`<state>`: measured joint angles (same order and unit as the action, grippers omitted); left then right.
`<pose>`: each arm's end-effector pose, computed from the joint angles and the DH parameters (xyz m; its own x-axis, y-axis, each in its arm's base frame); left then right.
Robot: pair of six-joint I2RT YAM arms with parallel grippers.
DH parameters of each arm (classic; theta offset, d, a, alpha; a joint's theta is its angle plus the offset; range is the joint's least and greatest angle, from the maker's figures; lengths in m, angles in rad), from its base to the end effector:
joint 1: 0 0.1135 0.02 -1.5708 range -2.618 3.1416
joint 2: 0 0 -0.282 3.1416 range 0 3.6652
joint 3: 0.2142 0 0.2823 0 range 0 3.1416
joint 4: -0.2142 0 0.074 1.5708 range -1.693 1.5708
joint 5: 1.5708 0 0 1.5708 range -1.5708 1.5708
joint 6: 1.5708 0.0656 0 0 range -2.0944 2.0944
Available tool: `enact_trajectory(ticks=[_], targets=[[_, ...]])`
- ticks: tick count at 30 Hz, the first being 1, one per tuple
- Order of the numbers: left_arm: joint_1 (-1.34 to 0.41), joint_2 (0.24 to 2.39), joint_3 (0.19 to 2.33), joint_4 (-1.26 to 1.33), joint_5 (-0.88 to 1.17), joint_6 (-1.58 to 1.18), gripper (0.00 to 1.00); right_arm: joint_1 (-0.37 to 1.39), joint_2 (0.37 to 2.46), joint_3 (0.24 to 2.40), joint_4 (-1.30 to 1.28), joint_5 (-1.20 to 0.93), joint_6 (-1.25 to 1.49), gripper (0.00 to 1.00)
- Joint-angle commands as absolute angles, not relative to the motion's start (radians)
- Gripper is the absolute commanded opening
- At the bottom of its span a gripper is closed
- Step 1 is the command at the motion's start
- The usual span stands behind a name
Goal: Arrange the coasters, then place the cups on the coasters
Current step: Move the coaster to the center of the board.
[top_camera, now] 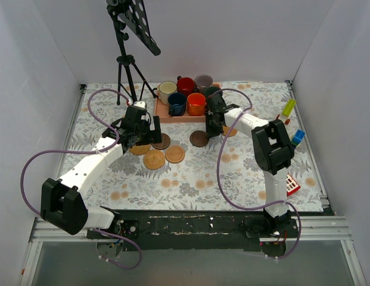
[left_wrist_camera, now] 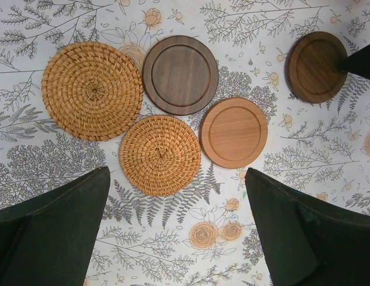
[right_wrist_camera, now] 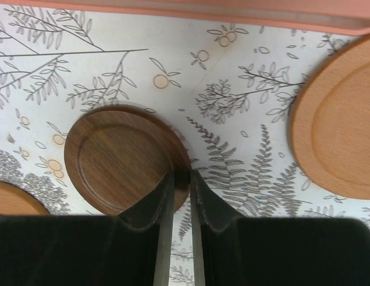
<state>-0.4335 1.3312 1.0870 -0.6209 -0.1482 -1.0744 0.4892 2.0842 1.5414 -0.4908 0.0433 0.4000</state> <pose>0.2993 -0.1279 0.2733 -0.6179 -0.6723 -0.4077 -0.4509 0.7278 -0.5168 0.4401 0.2311 0.1482 -0.8737 -0.0244 -0.4858 -0.1191 0.9791 0.1650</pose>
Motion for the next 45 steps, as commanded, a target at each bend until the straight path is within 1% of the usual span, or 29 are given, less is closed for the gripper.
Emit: enact_trajectory(ticks=[1, 15, 22, 34, 35, 45], targets=[[-0.428, 1.282, 1.074, -0.614, -0.150, -1.075, 0.98, 0.528, 2.137, 1.572, -0.477, 0.009, 0.474, 0.21], [-0.436, 1.258, 1.042, -0.604, -0.160, -1.066, 0.98, 0.558, 2.167, 1.612, -0.471, 0.014, 0.548, 0.21], [-0.442, 1.253, 1.032, -0.603, -0.164, -1.062, 0.98, 0.580, 2.195, 1.661, -0.486, 0.011, 0.548, 0.20], [-0.442, 1.256, 1.032, -0.600, -0.167, -1.062, 0.98, 0.604, 2.214, 1.678, -0.488, 0.008, 0.548, 0.20], [-0.442, 1.256, 1.032, -0.601, -0.169, -1.062, 0.98, 0.606, 2.217, 1.683, -0.486, -0.023, 0.551, 0.20], [-0.442, 1.258, 1.035, -0.603, -0.170, -1.062, 0.98, 0.617, 2.244, 1.721, -0.488, -0.038, 0.564, 0.20]])
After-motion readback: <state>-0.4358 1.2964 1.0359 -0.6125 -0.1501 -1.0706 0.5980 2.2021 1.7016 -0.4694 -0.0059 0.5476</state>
